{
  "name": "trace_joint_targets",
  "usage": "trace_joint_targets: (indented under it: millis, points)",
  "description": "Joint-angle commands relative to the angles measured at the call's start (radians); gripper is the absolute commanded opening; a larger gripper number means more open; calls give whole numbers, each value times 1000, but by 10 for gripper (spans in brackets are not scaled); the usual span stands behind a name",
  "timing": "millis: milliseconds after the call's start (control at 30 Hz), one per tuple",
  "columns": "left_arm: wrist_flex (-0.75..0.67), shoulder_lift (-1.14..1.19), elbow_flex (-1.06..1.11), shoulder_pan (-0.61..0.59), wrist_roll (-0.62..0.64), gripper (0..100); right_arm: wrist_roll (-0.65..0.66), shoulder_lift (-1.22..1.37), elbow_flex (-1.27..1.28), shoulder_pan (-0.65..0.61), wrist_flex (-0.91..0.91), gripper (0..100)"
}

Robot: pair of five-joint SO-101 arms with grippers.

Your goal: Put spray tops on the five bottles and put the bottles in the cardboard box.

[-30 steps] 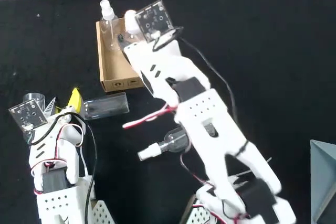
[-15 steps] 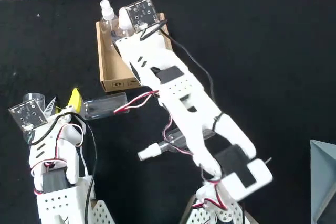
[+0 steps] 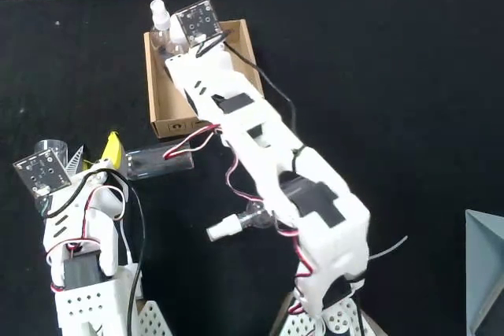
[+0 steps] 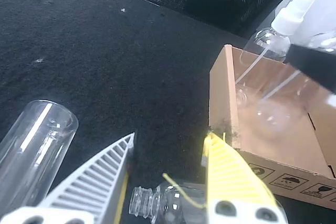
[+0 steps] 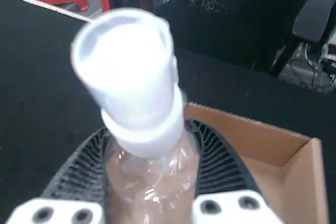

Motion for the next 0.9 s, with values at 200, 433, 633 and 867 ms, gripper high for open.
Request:
trace_joint_targets:
  millis: [200,433,633,867]
  points:
    - [5,-3,25,-2,-6,191,-9,125,-193,-57,-34,47]
    - [5,-3,25,-1,-6,191,-8,229,-274,-51,-34,47]
    - [5,-3,25,-1,-8,191,-5,305,-341,-49,-34,47]
    - [5,-3,25,-2,-8,191,-3,325,-343,-49,-32,47]
